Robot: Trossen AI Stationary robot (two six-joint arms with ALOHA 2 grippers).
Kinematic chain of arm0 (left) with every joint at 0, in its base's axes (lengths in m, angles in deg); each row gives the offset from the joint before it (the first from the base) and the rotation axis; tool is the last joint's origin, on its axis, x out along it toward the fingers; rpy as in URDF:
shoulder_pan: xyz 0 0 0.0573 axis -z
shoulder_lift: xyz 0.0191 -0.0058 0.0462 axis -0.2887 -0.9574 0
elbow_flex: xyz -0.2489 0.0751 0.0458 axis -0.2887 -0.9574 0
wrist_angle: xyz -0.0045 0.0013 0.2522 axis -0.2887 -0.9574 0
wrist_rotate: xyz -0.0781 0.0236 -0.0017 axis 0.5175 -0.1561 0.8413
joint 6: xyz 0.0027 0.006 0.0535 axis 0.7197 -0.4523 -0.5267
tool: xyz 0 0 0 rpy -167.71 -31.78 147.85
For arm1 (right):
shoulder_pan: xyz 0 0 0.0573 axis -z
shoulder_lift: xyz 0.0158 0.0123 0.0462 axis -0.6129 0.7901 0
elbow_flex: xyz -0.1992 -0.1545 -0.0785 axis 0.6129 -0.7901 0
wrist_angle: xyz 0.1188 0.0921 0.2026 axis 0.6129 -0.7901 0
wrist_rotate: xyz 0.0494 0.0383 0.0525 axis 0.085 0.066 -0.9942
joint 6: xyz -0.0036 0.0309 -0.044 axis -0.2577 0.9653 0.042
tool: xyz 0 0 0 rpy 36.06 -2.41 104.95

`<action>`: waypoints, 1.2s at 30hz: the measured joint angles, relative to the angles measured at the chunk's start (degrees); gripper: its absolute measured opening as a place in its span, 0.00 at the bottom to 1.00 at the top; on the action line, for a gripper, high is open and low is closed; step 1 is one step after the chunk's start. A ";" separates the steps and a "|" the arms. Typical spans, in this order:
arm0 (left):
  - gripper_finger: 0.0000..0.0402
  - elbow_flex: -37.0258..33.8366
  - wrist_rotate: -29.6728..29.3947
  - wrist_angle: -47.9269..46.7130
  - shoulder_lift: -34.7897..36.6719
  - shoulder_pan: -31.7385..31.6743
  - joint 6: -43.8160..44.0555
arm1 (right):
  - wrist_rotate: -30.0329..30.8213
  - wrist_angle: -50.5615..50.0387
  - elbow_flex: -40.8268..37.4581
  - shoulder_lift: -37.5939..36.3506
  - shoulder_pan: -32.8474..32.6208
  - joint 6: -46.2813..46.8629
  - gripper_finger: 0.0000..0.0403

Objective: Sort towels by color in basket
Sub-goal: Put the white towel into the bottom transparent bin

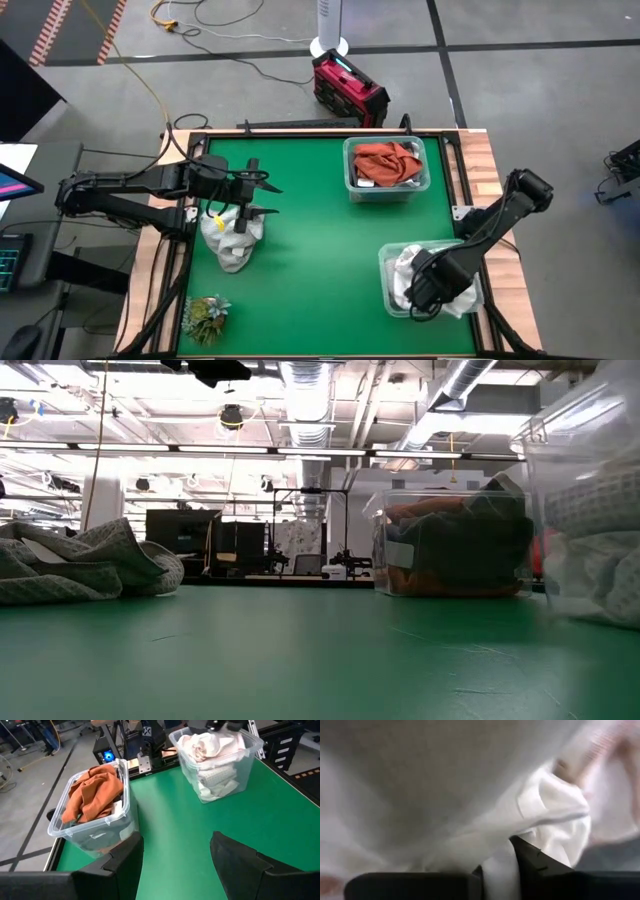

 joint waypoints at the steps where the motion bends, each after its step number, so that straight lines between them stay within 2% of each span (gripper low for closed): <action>1: 0.55 0.00 0.00 0.00 0.00 0.00 0.00 | 0.39 -1.43 0.00 -0.05 0.00 1.38 0.20; 4: 0.55 0.00 0.00 0.00 0.00 0.00 -0.06 | 2.16 -3.77 -0.04 -0.05 0.38 4.92 0.18; 7: 0.55 0.00 0.00 0.03 0.00 0.00 -0.24 | 6.27 -2.05 -0.04 -0.05 1.74 5.41 0.18; 13: 0.55 0.00 0.02 -0.15 0.00 0.00 -0.18 | 17.34 14.06 -0.92 -0.05 4.01 -1.26 0.18; 19: 0.55 0.00 0.02 -1.46 -0.02 0.02 -0.05 | 18.64 29.38 -7.46 -0.03 5.73 -5.36 0.18; 25: 0.55 0.00 0.06 -1.86 0.00 0.02 0.51 | 18.97 41.10 -15.58 -1.75 5.25 -4.20 0.18; 29: 0.55 0.00 0.04 -2.62 0.00 0.02 0.61 | 21.79 48.97 -19.30 -3.88 4.99 -2.48 0.18; 36: 0.55 0.00 0.07 -3.39 0.00 0.02 1.21 | 20.07 48.83 -19.01 -8.33 5.60 -0.11 0.18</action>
